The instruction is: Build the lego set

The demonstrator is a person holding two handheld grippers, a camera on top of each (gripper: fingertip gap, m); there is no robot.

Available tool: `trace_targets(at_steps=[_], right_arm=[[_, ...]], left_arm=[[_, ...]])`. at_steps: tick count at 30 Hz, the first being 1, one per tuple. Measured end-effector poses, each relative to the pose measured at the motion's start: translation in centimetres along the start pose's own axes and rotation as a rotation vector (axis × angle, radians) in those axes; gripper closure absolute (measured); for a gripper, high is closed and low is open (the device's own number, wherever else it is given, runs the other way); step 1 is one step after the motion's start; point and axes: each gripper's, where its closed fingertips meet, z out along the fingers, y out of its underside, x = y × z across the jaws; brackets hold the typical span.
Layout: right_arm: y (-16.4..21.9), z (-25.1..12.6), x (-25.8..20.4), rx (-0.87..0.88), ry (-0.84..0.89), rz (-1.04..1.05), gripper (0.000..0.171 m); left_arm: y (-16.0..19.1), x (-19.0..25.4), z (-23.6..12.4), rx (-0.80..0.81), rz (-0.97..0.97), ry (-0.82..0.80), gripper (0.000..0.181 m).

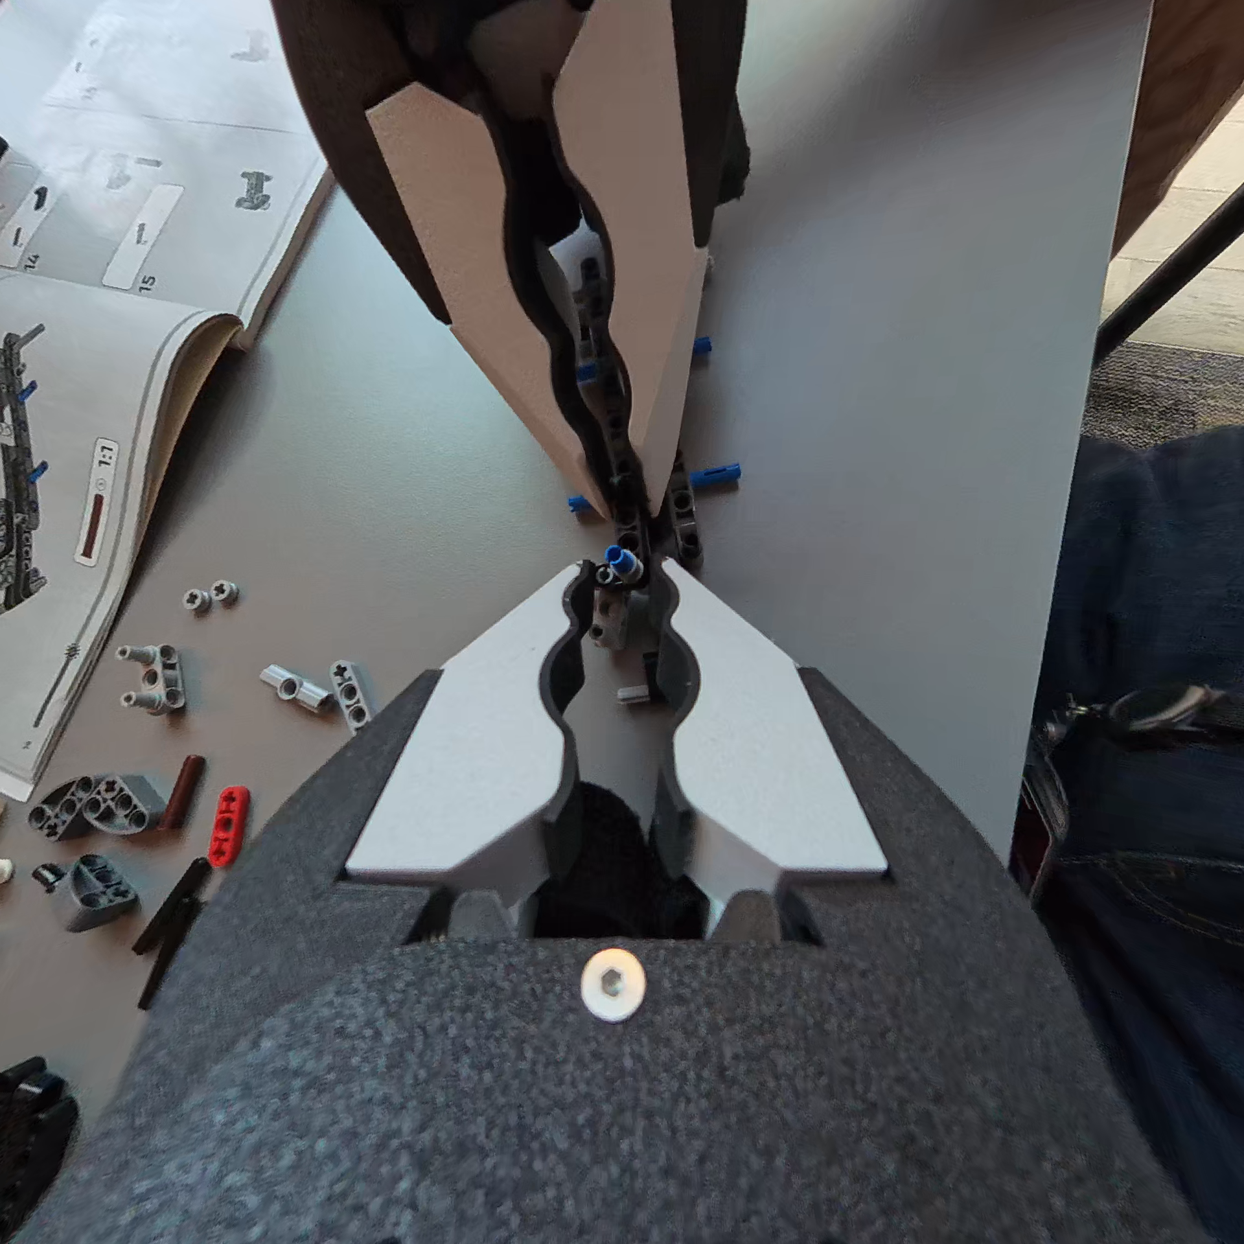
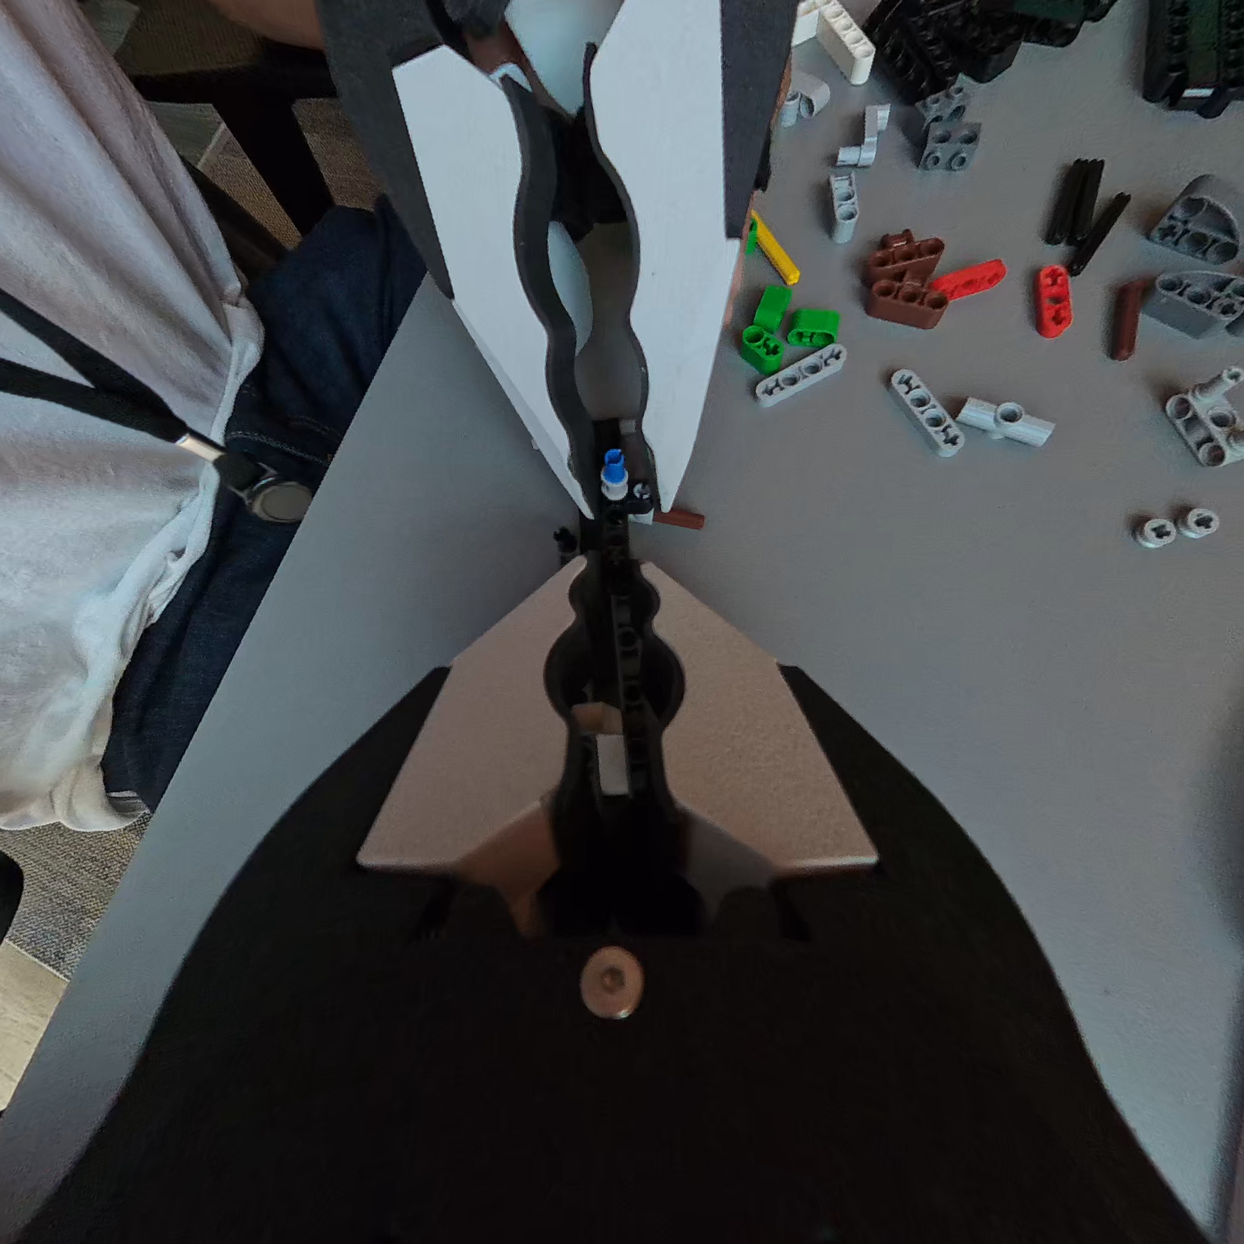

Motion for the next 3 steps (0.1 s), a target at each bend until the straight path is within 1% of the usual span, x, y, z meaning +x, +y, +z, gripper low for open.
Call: trace_targets(at_steps=[3], right_arm=[[0.02,0.01,0.01,-0.005,0.006,-0.017,0.167]], left_arm=[[-0.02,0.01,-0.03,0.006,0.031,-0.021,0.167]])
